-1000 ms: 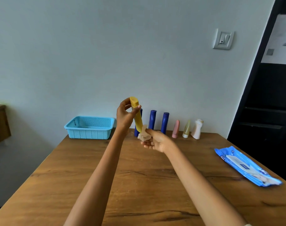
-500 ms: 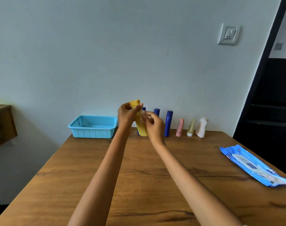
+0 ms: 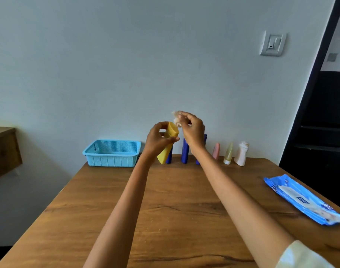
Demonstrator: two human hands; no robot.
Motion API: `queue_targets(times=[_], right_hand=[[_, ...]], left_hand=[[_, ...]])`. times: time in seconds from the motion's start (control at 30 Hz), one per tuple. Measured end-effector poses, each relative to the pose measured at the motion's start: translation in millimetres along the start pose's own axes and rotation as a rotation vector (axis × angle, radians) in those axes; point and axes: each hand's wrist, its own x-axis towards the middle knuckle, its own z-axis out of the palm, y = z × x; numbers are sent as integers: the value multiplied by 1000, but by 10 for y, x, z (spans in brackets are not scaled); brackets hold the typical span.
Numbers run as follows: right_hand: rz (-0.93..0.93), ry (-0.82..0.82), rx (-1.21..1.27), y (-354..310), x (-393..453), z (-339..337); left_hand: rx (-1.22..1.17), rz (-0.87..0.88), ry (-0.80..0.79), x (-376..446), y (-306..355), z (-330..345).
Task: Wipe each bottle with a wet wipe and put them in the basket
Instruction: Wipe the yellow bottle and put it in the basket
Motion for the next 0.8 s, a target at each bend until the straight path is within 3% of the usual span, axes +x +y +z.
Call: queue_targets(times=[0.17, 0.43, 0.67, 0.8], right_hand=[[-174, -300, -250, 8, -34, 25], [-304, -192, -231, 118, -317, -164], [-89, -92, -31, 26, -128, -223], [-92, -321, -162, 20, -135, -78]], left_hand=[[92, 75, 21, -1, -6, 38], [116, 62, 66, -15, -26, 64], [173, 51, -27, -19, 13, 24], [166, 64, -3, -29, 19, 60]])
